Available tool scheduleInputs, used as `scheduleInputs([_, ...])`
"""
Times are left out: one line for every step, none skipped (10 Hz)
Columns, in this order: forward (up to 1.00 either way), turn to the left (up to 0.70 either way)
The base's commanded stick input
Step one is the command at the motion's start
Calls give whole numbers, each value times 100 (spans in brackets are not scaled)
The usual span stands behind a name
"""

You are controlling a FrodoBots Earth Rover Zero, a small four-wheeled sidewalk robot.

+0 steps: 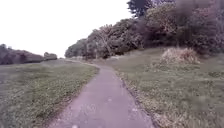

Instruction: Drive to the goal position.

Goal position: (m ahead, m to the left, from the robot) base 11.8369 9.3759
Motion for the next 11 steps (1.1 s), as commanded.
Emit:
scheduleInputs([100, 25])
scheduleInputs([100, 25])
scheduleInputs([100, 6])
scheduleInputs([100, 3])
scheduleInputs([100, 3])
scheduleInputs([100, 4])
scheduleInputs([100, 5])
scheduleInputs([100, 8])
scheduleInputs([100, 14])
scheduleInputs([100, 22])
scheduleInputs([100, 15])
